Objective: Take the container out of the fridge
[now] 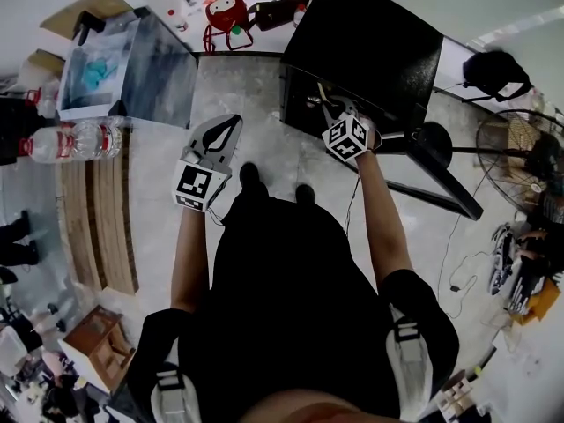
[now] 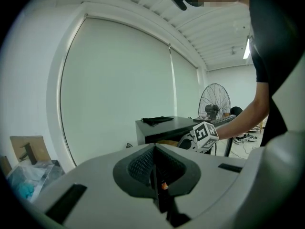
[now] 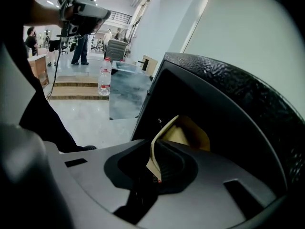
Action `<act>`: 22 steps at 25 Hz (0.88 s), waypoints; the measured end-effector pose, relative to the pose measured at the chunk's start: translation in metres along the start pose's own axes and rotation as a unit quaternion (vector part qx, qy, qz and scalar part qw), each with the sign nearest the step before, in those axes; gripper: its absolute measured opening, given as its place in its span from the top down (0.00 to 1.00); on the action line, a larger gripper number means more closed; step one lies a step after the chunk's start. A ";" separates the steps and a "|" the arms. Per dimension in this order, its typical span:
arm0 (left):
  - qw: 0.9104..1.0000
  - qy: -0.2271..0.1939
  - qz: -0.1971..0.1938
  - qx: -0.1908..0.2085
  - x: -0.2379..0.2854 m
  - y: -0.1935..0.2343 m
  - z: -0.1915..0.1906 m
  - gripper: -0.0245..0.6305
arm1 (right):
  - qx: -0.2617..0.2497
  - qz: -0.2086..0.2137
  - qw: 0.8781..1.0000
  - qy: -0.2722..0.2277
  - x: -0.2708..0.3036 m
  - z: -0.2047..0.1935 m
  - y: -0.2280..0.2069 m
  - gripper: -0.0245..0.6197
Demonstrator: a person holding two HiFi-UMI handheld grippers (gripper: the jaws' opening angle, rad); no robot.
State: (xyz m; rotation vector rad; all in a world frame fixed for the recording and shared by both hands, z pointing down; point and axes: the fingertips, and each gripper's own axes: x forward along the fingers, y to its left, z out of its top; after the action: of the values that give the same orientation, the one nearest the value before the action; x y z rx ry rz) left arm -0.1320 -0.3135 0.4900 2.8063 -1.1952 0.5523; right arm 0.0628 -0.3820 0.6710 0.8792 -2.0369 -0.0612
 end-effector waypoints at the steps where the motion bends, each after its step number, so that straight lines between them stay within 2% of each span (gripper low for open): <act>1: 1.000 0.000 0.001 0.000 0.000 0.000 0.000 0.94 | 0.001 -0.001 1.000 -0.002 0.000 0.000 -0.001 0.90; 8: 1.000 0.000 0.014 -0.001 -0.004 -0.010 0.002 0.94 | -0.008 -0.002 1.000 -0.010 -0.003 -0.002 -0.001 0.90; 22: 0.999 0.003 0.054 -0.008 -0.020 -0.056 -0.001 0.94 | -0.047 0.013 0.998 -0.034 -0.024 -0.010 0.010 0.89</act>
State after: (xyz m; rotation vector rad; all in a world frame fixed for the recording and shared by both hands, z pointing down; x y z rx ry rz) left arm -0.1052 -0.2599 0.4893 2.7373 -1.3492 0.5544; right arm 0.0734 -0.3574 0.6633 0.8031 -2.0910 -0.1736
